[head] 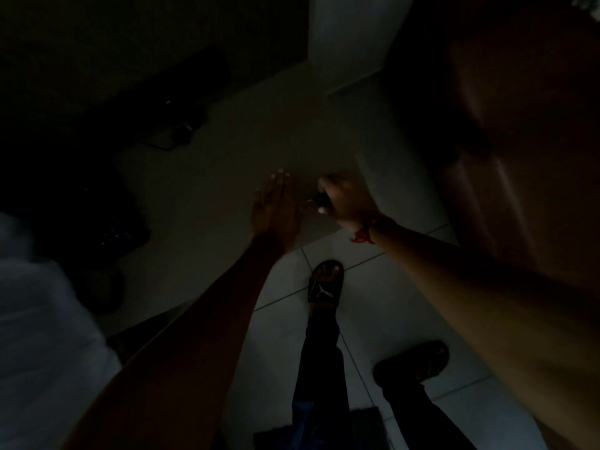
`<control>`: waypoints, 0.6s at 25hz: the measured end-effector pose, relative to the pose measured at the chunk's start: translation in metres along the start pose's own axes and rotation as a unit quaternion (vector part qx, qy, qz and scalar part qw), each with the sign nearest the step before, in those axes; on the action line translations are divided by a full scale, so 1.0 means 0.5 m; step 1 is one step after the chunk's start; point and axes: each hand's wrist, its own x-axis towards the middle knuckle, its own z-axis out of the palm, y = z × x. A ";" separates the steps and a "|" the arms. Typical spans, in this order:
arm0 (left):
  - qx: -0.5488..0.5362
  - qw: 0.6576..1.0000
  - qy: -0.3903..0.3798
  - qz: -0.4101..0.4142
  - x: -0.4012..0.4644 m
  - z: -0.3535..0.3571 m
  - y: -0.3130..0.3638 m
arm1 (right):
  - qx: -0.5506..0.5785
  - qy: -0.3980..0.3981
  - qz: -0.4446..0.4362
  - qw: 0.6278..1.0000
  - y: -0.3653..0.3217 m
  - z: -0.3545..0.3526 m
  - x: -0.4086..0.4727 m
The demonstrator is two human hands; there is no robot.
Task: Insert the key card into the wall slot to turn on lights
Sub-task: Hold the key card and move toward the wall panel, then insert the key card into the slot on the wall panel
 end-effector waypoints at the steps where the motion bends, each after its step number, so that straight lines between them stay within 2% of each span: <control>1: -0.001 1.000 0.008 0.002 -0.005 -0.016 0.008 | 0.040 0.024 0.016 0.999 -0.006 -0.019 -0.006; 4: 0.006 0.999 0.037 0.017 -0.016 -0.099 0.050 | 0.112 0.062 0.046 0.991 -0.017 -0.118 -0.028; 8: 0.016 0.993 0.095 0.070 -0.021 -0.278 0.166 | 0.167 0.114 0.068 0.977 -0.019 -0.333 -0.074; 15: 0.046 0.962 0.195 0.188 -0.076 -0.675 0.500 | 0.137 0.265 0.118 0.947 0.010 -0.803 -0.241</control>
